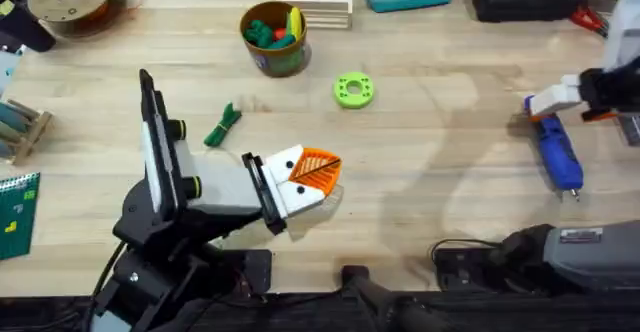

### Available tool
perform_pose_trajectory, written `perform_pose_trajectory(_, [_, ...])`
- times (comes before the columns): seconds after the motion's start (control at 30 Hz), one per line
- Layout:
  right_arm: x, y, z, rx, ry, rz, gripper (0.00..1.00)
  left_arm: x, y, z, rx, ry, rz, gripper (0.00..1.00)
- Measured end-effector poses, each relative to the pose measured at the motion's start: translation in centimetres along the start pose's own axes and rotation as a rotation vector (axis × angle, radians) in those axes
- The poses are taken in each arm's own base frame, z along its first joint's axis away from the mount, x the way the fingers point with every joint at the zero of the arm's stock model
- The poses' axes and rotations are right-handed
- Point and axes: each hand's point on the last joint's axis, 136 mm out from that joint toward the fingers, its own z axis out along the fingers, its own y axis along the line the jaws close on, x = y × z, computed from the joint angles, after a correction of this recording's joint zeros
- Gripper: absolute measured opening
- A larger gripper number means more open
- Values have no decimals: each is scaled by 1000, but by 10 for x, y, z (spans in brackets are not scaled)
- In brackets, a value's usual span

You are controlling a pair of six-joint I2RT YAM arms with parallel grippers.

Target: Pick up the gripper from the table and insert it into the empty holder that is missing its gripper. Then pick up a screw, insert it into the mounting hole, and use the screwdriver to tighten it. Finally, clean up the table by picking up the vegetable and placing it into the bucket.

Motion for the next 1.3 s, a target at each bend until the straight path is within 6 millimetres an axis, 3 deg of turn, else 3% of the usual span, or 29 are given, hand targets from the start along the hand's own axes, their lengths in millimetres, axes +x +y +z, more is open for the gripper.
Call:
perform_pose_trajectory(0.33, [-7, -6, 55, -43, 74, -59, 944, 0, 0, 0, 0, 0, 0, 4])
perform_pose_trajectory(0.43, [-8, -7, 56, -40, 75, -63, 891, 0, 0, 0, 0, 0, 0, 4])
perform_pose_trajectory(0.57, [-8, -9, 56, -32, 75, -64, 675, 0, 0, 0, 0, 0, 0, 4])
perform_pose_trajectory(0.7, [-5, -6, 56, -44, 88, -67, 759, 0, 0, 0, 0, 0, 0, 4])
perform_pose_trajectory(0.9, [-4, -6, 56, -43, 90, -69, 755, 0, 0, 0, 0, 0, 0, 4])
perform_pose_trajectory(0.93, [-4, -7, 56, -39, 92, -74, 584, 0, 0, 0, 0, 0, 0, 4])
perform_pose_trajectory(1.03, [-4, -8, 56, -35, 95, -76, 220, 0, 0, 0, 0, 0, 0, 4])
perform_pose_trajectory(1.07, [-1, -6, 57, -46, 104, -74, 24, 0, 0, 0, 0, 0, 0, 4])
perform_pose_trajectory(1.3, [-6, -3, 41, -34, 42, -60, 30, 0, 0, 0, 0, 0, 0, 4])
